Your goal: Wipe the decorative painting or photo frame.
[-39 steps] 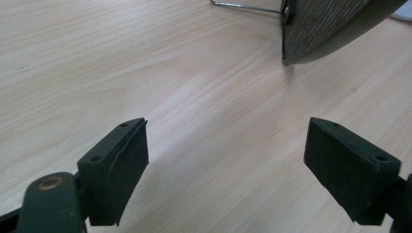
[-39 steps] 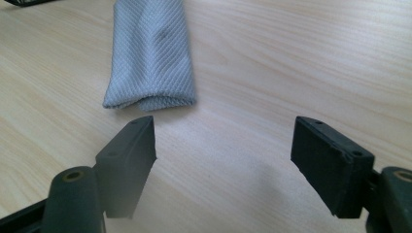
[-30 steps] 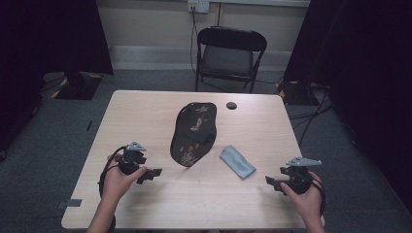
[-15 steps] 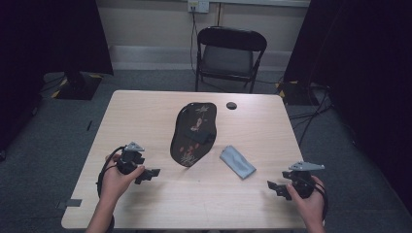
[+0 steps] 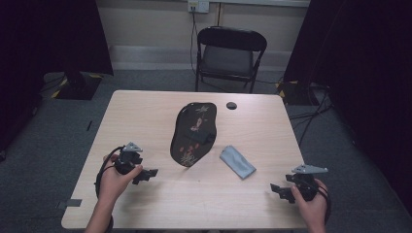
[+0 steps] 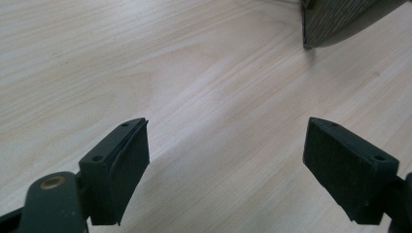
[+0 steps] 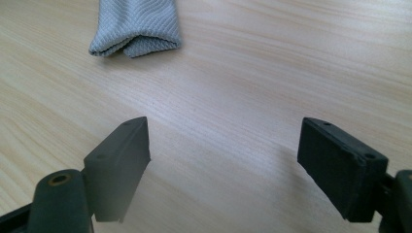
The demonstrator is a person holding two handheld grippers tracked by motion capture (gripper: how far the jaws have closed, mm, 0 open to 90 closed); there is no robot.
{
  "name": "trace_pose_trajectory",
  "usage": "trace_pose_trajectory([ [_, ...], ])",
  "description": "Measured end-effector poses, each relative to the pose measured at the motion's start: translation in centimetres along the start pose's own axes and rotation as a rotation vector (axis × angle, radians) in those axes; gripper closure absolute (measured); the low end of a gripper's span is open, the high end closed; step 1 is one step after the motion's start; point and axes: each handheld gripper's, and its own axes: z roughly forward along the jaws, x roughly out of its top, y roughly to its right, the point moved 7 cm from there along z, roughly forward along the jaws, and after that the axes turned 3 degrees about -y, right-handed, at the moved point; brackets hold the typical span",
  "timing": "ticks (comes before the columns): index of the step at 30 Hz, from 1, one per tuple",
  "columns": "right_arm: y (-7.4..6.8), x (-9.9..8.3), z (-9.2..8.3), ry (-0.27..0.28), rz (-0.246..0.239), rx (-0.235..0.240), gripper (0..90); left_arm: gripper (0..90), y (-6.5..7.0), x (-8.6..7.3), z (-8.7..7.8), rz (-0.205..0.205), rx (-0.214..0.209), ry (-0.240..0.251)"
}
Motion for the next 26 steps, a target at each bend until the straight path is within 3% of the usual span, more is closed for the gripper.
trace_pose_trajectory([
  [9, 0.5, -0.8, -0.6, -0.006, 0.001, -0.011, 19.1, 16.8, -0.4, -0.1, -0.3, -0.010, 0.006, 0.009],
  [15, 0.6, -1.1, -0.7, -0.029, -0.034, -0.047, 19.1, 16.9, -0.5, -0.1, -0.3, -0.010, 0.008, 0.015],
  [26, 0.7, -1.2, -0.7, -0.024, -0.024, -0.034, 19.1, 17.0, -0.4, -0.1, -0.3, -0.007, 0.008, 0.009],
])
